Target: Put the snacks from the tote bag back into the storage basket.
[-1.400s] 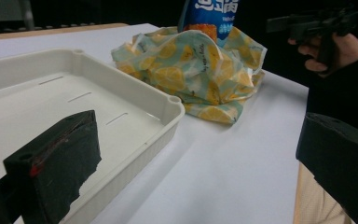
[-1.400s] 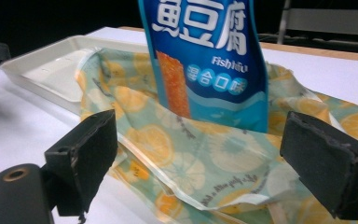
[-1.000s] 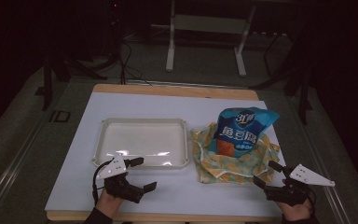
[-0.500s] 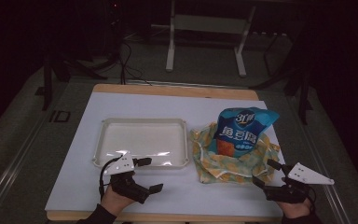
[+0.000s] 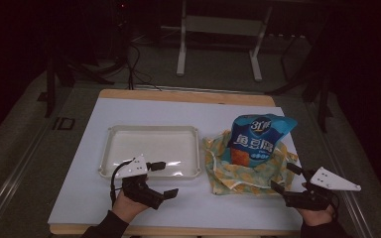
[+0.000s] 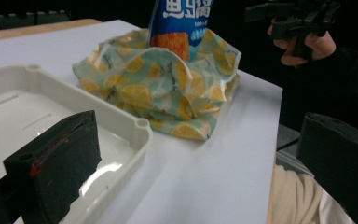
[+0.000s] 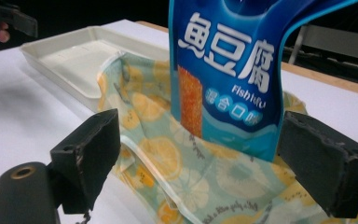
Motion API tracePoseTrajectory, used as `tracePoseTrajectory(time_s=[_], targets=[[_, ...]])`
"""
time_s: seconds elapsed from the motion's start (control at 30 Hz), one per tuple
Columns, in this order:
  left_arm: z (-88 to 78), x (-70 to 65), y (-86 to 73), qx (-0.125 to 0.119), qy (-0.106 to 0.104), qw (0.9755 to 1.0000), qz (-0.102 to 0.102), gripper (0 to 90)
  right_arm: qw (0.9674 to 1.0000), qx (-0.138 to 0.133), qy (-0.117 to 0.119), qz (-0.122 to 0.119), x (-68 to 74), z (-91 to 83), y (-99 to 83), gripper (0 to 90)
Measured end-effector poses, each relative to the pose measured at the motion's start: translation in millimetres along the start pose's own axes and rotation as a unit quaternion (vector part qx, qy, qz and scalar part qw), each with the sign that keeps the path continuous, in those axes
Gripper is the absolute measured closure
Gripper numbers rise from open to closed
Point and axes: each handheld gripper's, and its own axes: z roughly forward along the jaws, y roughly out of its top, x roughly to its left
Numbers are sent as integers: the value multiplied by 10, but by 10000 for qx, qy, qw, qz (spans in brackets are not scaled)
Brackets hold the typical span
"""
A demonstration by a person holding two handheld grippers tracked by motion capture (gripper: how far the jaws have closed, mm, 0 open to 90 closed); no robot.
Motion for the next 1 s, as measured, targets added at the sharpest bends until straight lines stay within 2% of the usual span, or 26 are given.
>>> tracePoseTrajectory(time_s=[0.07,0.27,0.3,0.33,0.63,0.7,0.83,0.97,1.0], targets=[[16,-6,18,-40,63,9999,77,1,10000,-30,-45,-27,-10,-3,26,131],[83,-2,94,-102,-5,9998,152,1,9999,-126,6,-101,-45,-21,102,139],[96,1,110,-108,-67,9998,157,1,9998,-135,43,-113,-56,-25,116,138],[111,-1,128,-84,2,9998,200,1,9998,-158,96,-115,-66,-29,132,139],[286,50,304,-87,-154,9995,272,2,9995,-162,106,-256,-134,7,256,148],[339,62,342,21,-96,9991,403,1,9996,-144,134,-213,-153,23,263,151],[444,118,404,-22,-217,9992,339,2,9997,-139,99,-196,-189,60,247,151],[580,140,469,-9,-256,9990,361,2,9997,-102,98,-181,-222,86,241,152],[613,142,482,-17,-321,9988,365,2,9997,-103,92,-201,-234,90,242,152]])
